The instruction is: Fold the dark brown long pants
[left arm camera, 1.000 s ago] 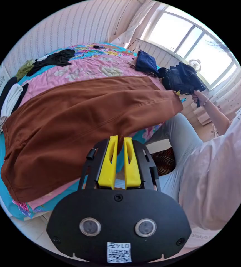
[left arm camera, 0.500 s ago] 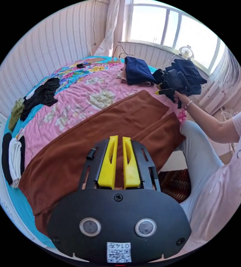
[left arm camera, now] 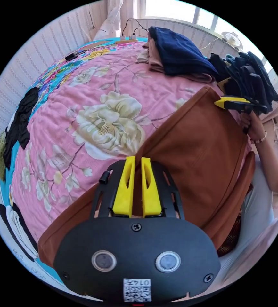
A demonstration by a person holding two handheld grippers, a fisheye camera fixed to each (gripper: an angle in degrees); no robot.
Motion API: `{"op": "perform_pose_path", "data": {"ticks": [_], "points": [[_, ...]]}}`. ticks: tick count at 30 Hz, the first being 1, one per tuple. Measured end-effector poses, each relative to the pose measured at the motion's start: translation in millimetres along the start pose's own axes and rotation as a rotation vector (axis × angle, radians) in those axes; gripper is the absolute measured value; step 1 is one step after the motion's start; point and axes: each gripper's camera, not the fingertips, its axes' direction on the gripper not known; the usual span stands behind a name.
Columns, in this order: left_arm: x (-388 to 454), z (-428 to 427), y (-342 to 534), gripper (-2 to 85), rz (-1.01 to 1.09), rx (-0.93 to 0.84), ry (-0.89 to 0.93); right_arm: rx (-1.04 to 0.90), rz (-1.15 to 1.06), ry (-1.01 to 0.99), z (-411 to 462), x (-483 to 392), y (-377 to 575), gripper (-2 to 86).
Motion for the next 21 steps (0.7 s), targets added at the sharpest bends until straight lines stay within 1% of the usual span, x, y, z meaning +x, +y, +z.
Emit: {"op": "perform_pose_path", "data": {"ticks": [3, 4, 5, 7, 9, 10, 11, 12, 13, 14, 15, 16, 17, 18, 20, 21], "points": [[5.2, -2.7, -13.9, -0.4, 0.034, -0.006, -0.034, 0.012, -0.066, 0.033, -12.5, -11.3, -14.6, 1.0], [4.0, -8.1, -22.3, -0.6, 0.03, 0.024, -0.075, 0.03, -0.109, 0.045, -20.4, -18.3, -25.5, 1.0], [-0.4, -16.2, -31.2, -0.7, 0.008, 0.075, -0.126, 0.036, -0.131, 0.063, -23.3, -21.5, -32.2, 1.1], [-11.6, -23.0, -44.2, -0.7, -0.05, 0.131, -0.189, 0.031, -0.199, 0.166, -24.4, -27.6, -63.2, 1.4], [-21.0, -11.6, -52.6, -0.4, -0.085, 0.125, -0.23, -0.016, -0.189, 0.187, -8.0, -17.5, -85.6, 2.0], [-27.2, 4.6, -53.4, 0.2, -0.122, 0.092, -0.201, -0.041, -0.149, 0.197, 8.2, -5.4, -93.6, 2.6], [-31.9, 19.7, -51.4, 0.7, -0.157, 0.042, -0.133, -0.057, -0.123, 0.212, 16.5, 0.5, -94.4, 2.9], [-32.2, 22.6, -49.8, 1.0, -0.167, 0.035, -0.099, -0.123, -0.059, 0.247, 29.5, 10.0, -92.8, 3.9], [-25.8, 16.1, -43.8, 1.6, -0.138, 0.091, -0.07, -0.158, -0.036, 0.246, 31.3, 12.0, -84.7, 5.2], [-12.1, 1.6, -34.5, 2.1, -0.057, 0.172, -0.052, -0.157, -0.045, 0.23, 28.5, 10.4, -78.0, 5.6], [-3.7, -6.4, -28.8, 2.4, -0.015, 0.206, -0.04, -0.175, -0.073, 0.183, 20.3, 5.4, -61.4, 6.5], [16.3, -21.0, -14.8, 2.8, 0.077, 0.248, -0.005, -0.216, -0.082, 0.148, 10.8, 0.7, -41.1, 7.7], [38.5, -30.1, 0.3, 3.5, 0.157, 0.24, 0.035, -0.235, -0.078, 0.129, 5.3, -1.2, -29.5, 8.2], [50.0, -32.9, 8.3, 3.8, 0.182, 0.223, 0.056, -0.256, -0.051, 0.088, -6.7, -3.6, -4.4, 9.1], [94.4, -32.1, 42.2, 5.9, 0.24, 0.156, 0.171, -0.249, 0.027, 0.022, -24.0, -4.5, 33.1, 9.8], [104.1, -29.3, 50.1, 6.5, 0.247, 0.144, 0.184, -0.252, 0.075, -0.019, -30.7, -5.8, 55.6, 9.9]]}}
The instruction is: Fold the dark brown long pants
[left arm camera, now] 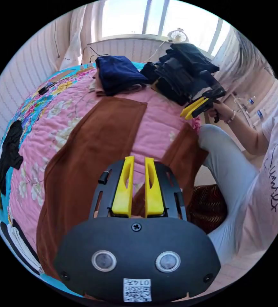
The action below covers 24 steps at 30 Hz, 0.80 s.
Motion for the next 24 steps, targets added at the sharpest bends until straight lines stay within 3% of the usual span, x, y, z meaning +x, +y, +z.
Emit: {"op": "perform_pose_path", "data": {"ticks": [4, 6, 9, 13, 19, 24], "points": [[25.5, 47.1, 28.2, 11.1, -0.086, -0.103, -0.09, -0.106, 0.083, -0.031, 22.3, 3.2, 25.9, 10.3], [18.1, 63.7, 33.7, 10.7, -0.166, -0.129, -0.018, -0.15, 0.046, 0.004, 29.3, 0.0, 14.3, 9.3], [20.9, 59.9, 31.8, 2.6, -0.154, -0.118, 0.079, -0.188, -0.008, 0.024, 34.3, -3.1, 2.3, 5.5], [31.0, 33.0, 23.4, -0.8, -0.118, -0.058, 0.006, -0.048, -0.037, -0.084, 3.5, -7.8, 0.7, 2.1], [10.3, 29.3, 13.0, -0.9, -0.224, 0.014, -0.193, 0.115, -0.056, -0.061, -14.4, -8.6, -44.8, 0.9], [0.6, 49.5, 22.7, 0.2, -0.305, -0.059, -0.135, 0.114, 0.022, 0.046, 14.9, -1.6, -77.4, 1.0]]}}
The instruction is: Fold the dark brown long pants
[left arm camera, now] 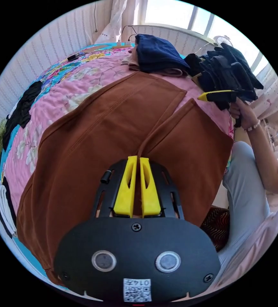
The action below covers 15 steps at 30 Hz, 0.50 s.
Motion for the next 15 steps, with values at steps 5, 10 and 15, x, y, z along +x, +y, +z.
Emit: {"op": "perform_pose_path", "data": {"ticks": [5, 10, 15], "points": [[25.4, -66.6, 26.5, 3.7, 0.079, 0.112, -0.039, -0.044, -0.079, 0.015, 10.0, -14.9, 2.9, 6.4], [90.8, -64.5, 68.2, 7.1, 0.161, 0.049, 0.053, -0.129, -0.123, -0.057, 26.7, -36.5, -9.1, 9.6], [137.0, -34.9, 103.8, 9.8, 0.247, -0.036, -0.038, -0.201, -0.164, -0.129, 37.9, -56.8, -15.5, 2.7]]}}
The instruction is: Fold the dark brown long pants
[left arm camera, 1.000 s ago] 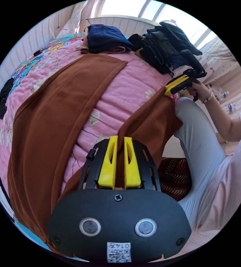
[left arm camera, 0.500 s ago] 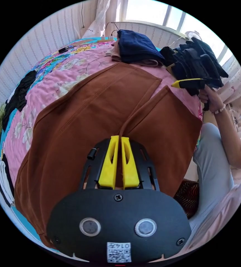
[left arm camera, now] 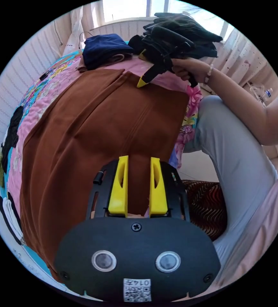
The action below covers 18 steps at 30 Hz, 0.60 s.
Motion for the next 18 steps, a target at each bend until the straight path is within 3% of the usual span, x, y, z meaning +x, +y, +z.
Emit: {"op": "perform_pose_path", "data": {"ticks": [3, 5, 9, 14, 18], "points": [[13.7, -6.2, 17.1, 8.3, 0.105, 0.047, -0.08, 0.019, 0.017, -0.025, -2.1, -9.8, -5.7, 1.5], [10.1, -20.9, 24.3, 0.2, 0.105, 0.045, -0.029, 0.028, -0.002, 0.004, -6.1, -24.1, -10.9, 1.1], [10.9, -44.0, 30.2, -0.8, 0.098, 0.026, 0.0, 0.006, -0.042, 0.127, -9.9, -64.3, -26.5, 0.7], [19.6, -94.4, 49.7, -1.0, 0.107, 0.163, 0.126, 0.033, 0.006, 0.221, -30.9, -99.6, -33.5, 0.7], [11.2, -83.3, 68.7, -0.9, 0.027, 0.144, 0.136, 0.017, 0.078, 0.254, -26.1, -114.0, -44.5, 1.1]]}}
